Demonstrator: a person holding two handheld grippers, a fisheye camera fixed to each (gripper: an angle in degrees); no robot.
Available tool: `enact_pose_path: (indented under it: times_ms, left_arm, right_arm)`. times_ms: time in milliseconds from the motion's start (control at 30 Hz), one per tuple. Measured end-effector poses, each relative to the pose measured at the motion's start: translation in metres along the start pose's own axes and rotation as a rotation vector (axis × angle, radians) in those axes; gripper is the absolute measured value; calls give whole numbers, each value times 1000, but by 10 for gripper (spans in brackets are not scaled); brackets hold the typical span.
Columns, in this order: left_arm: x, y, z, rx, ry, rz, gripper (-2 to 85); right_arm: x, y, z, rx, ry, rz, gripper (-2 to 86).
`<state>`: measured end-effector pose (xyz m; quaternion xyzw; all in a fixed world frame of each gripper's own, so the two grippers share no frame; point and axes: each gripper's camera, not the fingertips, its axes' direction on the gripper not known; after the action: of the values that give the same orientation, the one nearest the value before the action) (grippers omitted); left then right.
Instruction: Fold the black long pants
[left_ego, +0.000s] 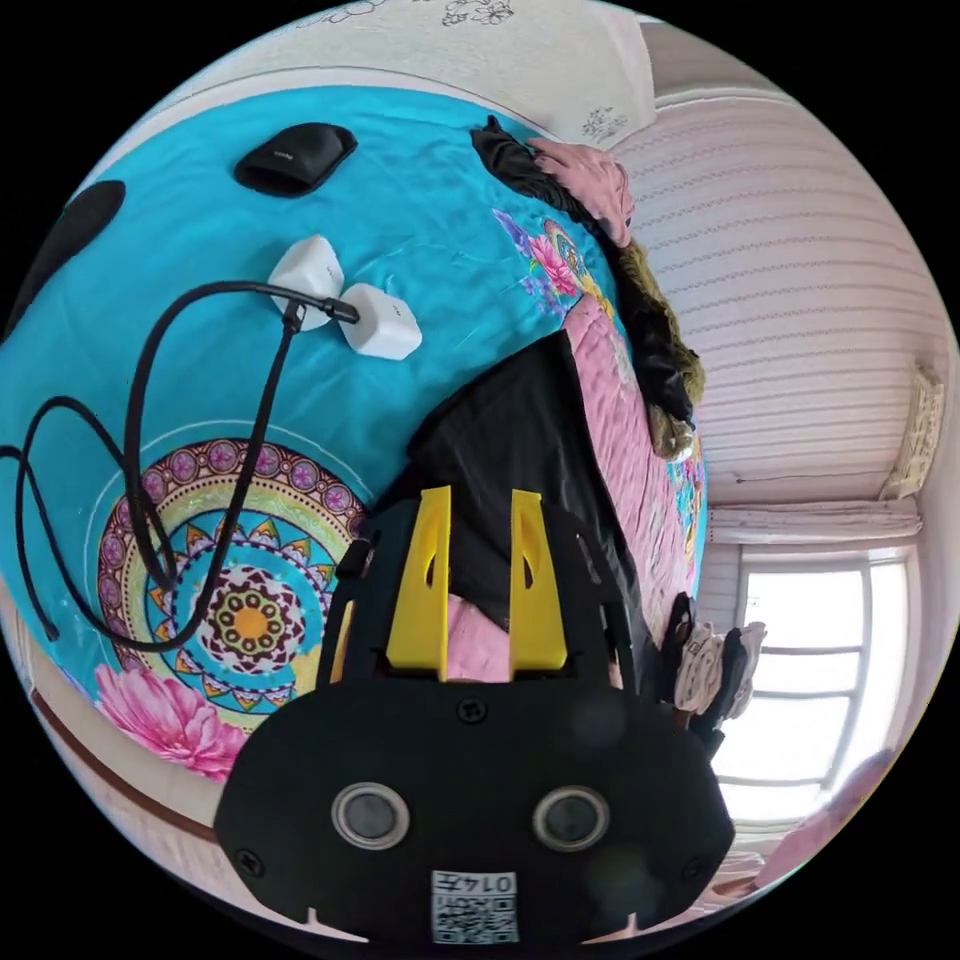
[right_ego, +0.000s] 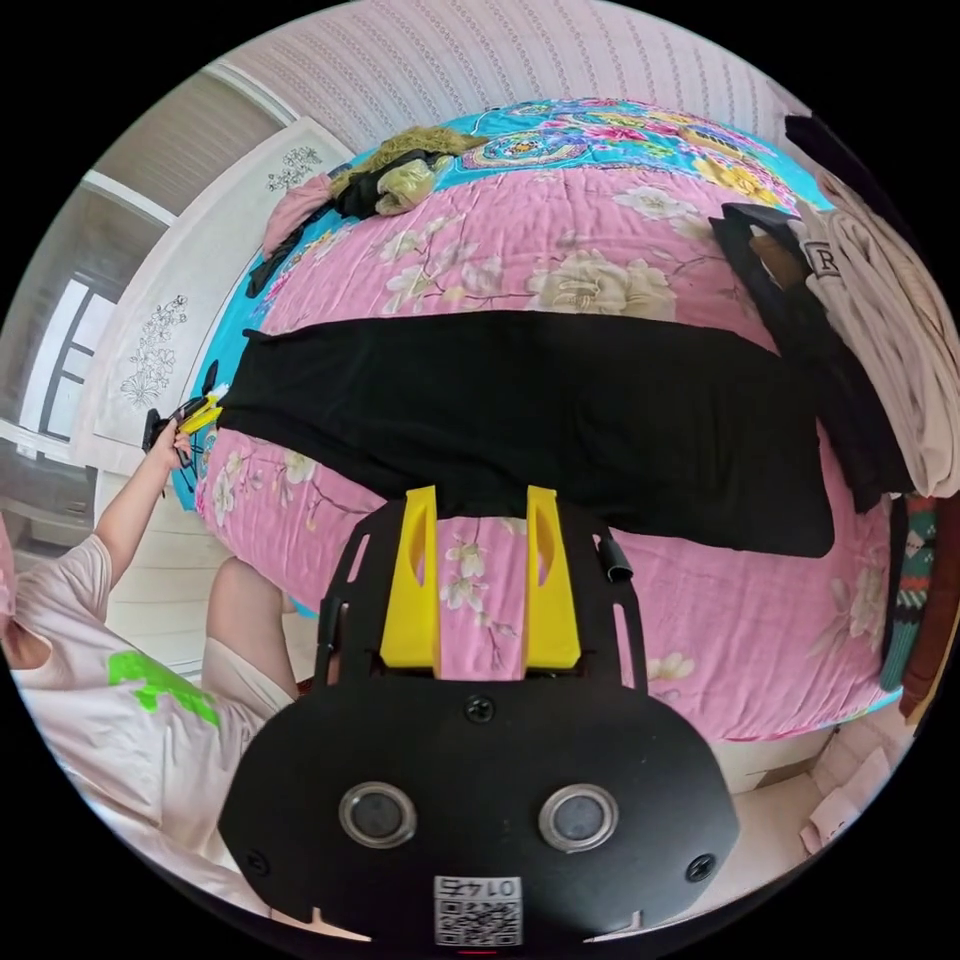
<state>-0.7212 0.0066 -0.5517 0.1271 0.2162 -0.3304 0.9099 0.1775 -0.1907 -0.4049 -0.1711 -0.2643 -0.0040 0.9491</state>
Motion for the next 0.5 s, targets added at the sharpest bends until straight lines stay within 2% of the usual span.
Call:
enact_pose_path:
  times_ms: [300, 433, 500]
  left_arm:
    - [-39, -14, 3, 44, 56, -137, 84]
    - [-53, -28, 14, 62, 90, -192, 2]
    - [-55, -30, 15, 73, 71, -197, -5]
  right_arm:
    - [4, 16, 6, 13, 11, -70, 102]
    - [10, 23, 6, -1, 38, -86, 99]
    - [21, 29, 3, 0, 43, -75, 98]
